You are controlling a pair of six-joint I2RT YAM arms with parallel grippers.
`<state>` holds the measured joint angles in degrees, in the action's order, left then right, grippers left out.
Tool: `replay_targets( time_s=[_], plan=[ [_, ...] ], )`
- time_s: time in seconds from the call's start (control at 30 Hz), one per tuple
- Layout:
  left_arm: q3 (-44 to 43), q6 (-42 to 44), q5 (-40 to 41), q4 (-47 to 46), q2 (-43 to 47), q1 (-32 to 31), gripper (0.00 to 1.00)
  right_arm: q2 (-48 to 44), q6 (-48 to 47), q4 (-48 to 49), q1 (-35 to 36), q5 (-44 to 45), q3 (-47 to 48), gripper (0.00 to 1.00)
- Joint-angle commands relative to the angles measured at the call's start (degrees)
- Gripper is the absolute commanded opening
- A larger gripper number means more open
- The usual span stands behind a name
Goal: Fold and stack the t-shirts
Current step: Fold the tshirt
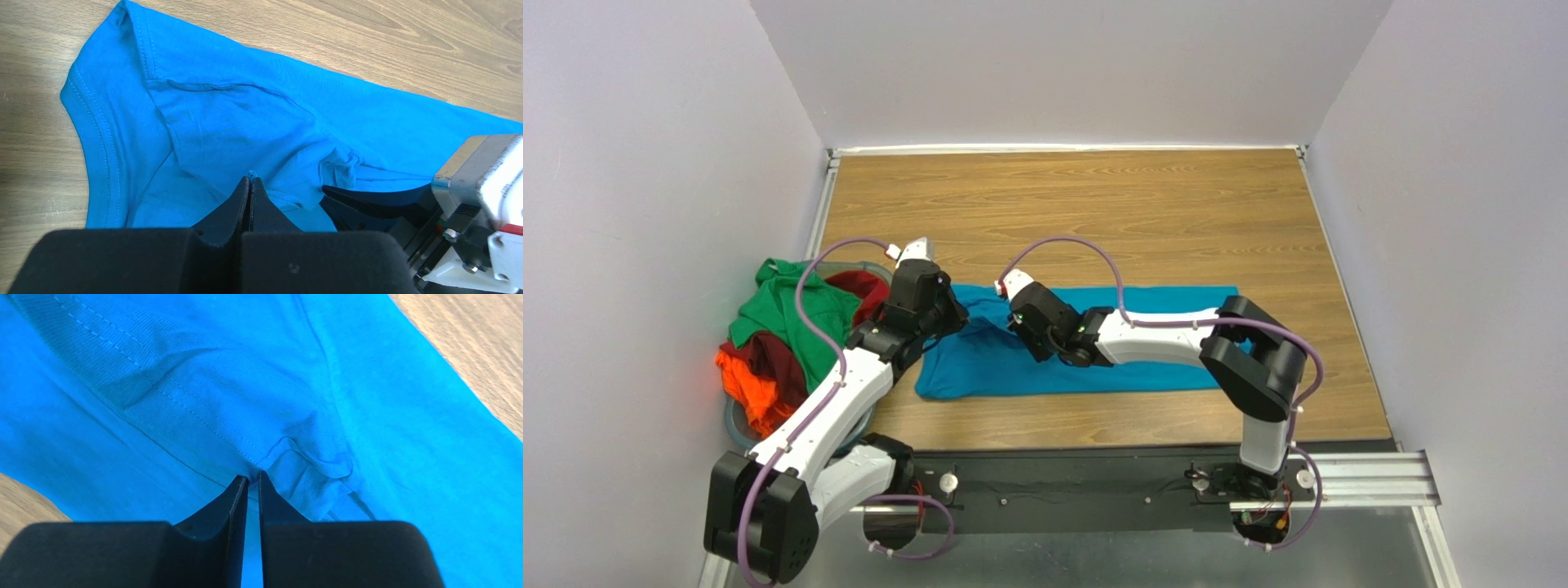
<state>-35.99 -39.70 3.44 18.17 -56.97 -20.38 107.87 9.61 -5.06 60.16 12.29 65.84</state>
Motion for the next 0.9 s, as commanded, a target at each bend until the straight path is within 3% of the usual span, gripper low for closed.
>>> replay_targets(
  time_s=[0.0, 0.13, 0.4, 0.77, 0.87],
  plan=[
    [-2.07, 0.15, 1.92, 0.28, 0.46, -0.27, 0.0, -3.02, 0.76, 1.02, 0.13, 2.47, -0.19, 0.17],
    [-2.24, -0.11, 1.83, 1.6, 0.89, -0.27, 0.0, -6.18, 1.29, -1.61, 0.13, 1.42, -0.63, 0.1],
    [-2.07, -1.78, 0.43, 5.37, 1.07, -0.27, 0.0, -9.17, 1.47, -9.79, 0.13, 2.03, -0.01, 0.07],
    [0.74, -6.35, -6.51, 12.14, 2.56, -0.89, 0.0, -10.67, -0.02, -14.36, 0.04, 3.7, -0.98, 0.08],
    [1.79, -8.28, -7.22, 12.94, 3.0, -1.5, 0.0, -10.76, -0.03, -14.98, 0.13, 3.7, -0.98, 0.13]
  ],
)
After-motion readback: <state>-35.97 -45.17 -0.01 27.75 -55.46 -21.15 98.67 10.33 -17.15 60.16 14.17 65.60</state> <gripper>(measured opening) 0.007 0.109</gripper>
